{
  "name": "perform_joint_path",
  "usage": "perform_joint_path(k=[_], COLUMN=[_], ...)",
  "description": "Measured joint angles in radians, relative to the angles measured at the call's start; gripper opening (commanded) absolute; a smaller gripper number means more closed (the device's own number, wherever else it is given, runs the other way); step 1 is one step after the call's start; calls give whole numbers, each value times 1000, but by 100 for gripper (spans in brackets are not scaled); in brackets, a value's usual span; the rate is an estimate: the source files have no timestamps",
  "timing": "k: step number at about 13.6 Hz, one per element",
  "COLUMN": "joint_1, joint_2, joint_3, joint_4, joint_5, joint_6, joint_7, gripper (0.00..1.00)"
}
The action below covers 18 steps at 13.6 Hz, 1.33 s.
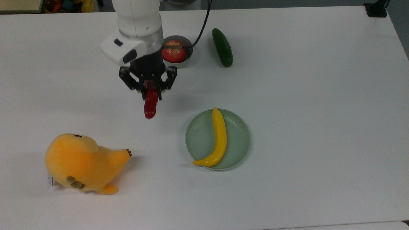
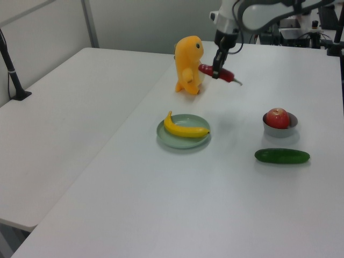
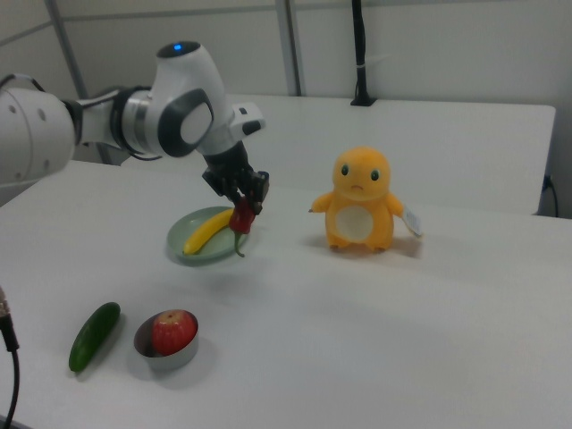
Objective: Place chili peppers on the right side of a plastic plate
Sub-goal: 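Carry the chili toward the green plate, beside its rim near the plush toy, then lower the chili onto the table and open the gripper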
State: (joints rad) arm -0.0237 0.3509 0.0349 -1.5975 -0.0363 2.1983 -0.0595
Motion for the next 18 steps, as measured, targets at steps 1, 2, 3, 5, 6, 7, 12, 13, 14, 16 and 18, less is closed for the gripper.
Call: perform_joint_path(k=[1, 2, 3, 5, 6, 7, 12, 13, 14, 16, 18], joint_1=[0, 0, -1, -6, -9, -11, -16, -17, -17, -19, -22], joint_2=[26, 51, 76, 122, 144, 165, 241, 251, 258, 266, 272], joint_3=[0, 0, 0, 0, 0, 0, 0, 0, 0, 0, 0], joint_4=[0, 0, 0, 0, 0, 0, 2, 2, 3, 7, 8], joint_5=[0, 0, 0, -1, -3, -4, -29, -34, -36, -37, -37], joint_6=[55, 108, 157, 243, 283, 322, 453, 473, 487, 496, 496], joint_7=[13, 22, 30, 32, 32, 32, 32, 32, 32, 32, 32], gripper=[14, 14, 14, 18, 19, 21, 30, 38, 56, 100, 100])
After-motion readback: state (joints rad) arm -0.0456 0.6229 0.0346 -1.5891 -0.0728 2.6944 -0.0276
